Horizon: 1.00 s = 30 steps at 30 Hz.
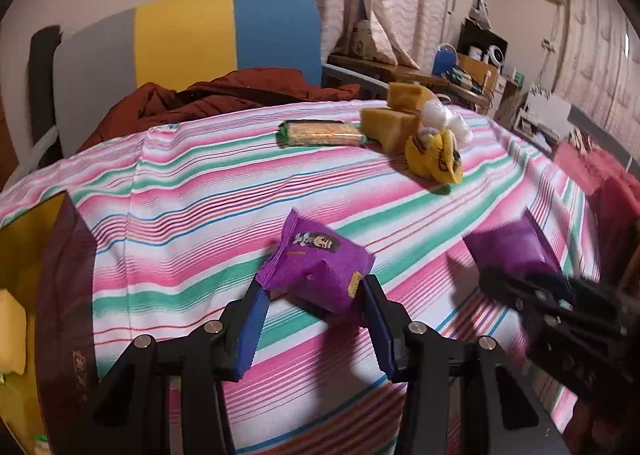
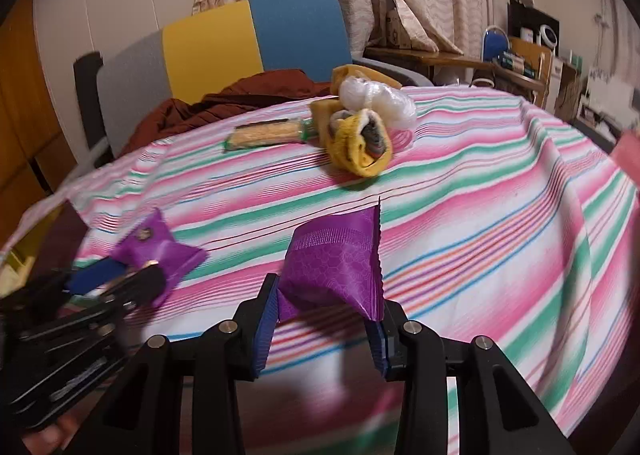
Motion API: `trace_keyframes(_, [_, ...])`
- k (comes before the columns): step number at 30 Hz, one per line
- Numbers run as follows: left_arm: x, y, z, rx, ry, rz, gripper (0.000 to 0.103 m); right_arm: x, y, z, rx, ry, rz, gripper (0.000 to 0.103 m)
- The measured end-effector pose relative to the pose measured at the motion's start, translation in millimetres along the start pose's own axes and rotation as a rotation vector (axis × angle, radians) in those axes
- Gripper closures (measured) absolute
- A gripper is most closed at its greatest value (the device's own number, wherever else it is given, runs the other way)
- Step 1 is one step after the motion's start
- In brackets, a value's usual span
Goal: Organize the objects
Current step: 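Carry both purple packets to the gold tray and release them with both grippers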
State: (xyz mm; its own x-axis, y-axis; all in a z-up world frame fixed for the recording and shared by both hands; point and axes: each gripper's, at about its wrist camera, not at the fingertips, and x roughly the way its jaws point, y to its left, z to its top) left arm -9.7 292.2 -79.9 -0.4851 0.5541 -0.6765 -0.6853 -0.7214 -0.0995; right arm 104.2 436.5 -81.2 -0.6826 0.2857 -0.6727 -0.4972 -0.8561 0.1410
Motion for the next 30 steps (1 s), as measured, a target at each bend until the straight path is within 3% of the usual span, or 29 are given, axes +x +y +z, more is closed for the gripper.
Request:
trace_keyframes(7, [-33,13,-8,-0.081,-0.026,-0.068,0.056,-15,8,-9,0.045,0.034,0.041,0.062])
trace_keyframes(15, [-83,21,-12,-0.13,-0.074,-0.153,0.056,-26,34,-10,0.009,0.043,0.1,0.062])
trace_keyframes(22, [-129,50,-25,-0.18,-0.12,-0.111,0.056,-43,67,-7,-0.03,0.028,0.176,0.062])
trace_keyframes(30, [-166,117,-44,-0.324,-0.159,0.013,0.056,-65,135,0,-0.148,0.006,0.321,0.062])
